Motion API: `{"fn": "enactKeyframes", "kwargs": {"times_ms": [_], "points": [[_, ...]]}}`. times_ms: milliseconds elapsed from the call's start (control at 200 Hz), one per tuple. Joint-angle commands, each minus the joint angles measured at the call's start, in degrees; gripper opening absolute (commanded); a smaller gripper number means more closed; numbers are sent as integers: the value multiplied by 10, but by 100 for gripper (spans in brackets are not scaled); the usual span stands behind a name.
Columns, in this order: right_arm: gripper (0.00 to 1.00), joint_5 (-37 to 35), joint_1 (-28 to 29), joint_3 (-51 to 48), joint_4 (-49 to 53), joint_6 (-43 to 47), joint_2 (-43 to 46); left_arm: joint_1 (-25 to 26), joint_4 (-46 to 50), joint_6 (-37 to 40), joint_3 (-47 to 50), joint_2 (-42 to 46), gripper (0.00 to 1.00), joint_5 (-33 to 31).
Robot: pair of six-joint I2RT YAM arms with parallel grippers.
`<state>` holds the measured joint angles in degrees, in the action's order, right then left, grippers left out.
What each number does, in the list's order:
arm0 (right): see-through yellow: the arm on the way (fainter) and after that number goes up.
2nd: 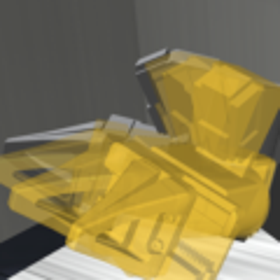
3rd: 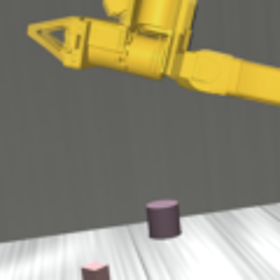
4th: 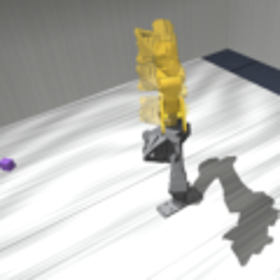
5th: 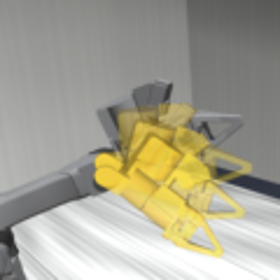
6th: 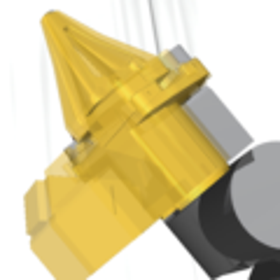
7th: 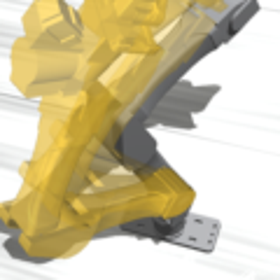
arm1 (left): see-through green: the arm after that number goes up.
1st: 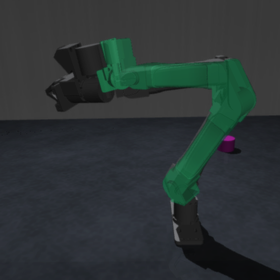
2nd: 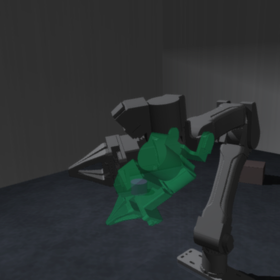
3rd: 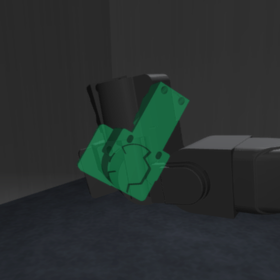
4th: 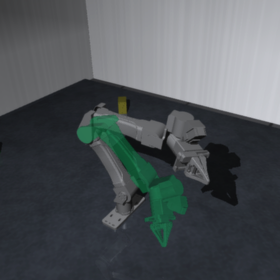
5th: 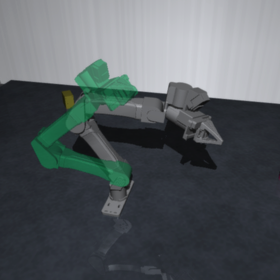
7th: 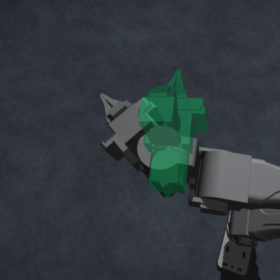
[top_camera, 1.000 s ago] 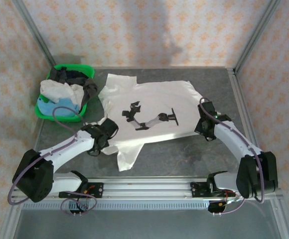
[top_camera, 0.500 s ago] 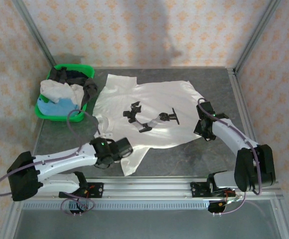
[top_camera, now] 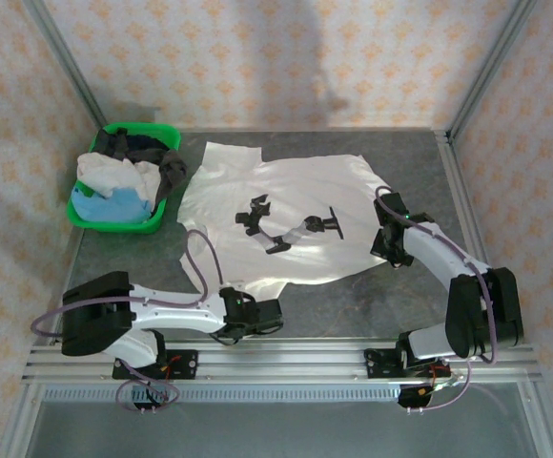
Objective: Fold and stack the t-shirts
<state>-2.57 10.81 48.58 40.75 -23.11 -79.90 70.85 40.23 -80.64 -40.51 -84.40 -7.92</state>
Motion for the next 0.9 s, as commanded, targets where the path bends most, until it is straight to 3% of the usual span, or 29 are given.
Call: {"fn": "enactKeyframes", "kwargs": {"times_ms": [0, 225, 415, 535, 626, 806, 896], "points": [[2, -19, -2, 12, 13, 6, -7, 2, -75, -8, 17, -25, 36, 12], [1, -21, -2, 12, 21, 5, 3, -5, -48, -8, 19, -4, 0, -2], [0, -19, -2, 11, 52, -1, 58, -68, 117, 33, 1, 194, 0, -69], [0, -10, -2, 31, 92, -4, 117, -124, 201, 100, -53, 358, 0, -148], [0, 20, -2, 69, 124, -2, 180, -175, 225, 169, -121, 423, 0, -163], [0, 57, 11, 183, 134, -6, 248, -227, 263, 310, -319, 329, 0, -208], [0, 27, 12, 256, 113, 12, 183, -321, 216, 411, -404, 238, 0, -153]]}}
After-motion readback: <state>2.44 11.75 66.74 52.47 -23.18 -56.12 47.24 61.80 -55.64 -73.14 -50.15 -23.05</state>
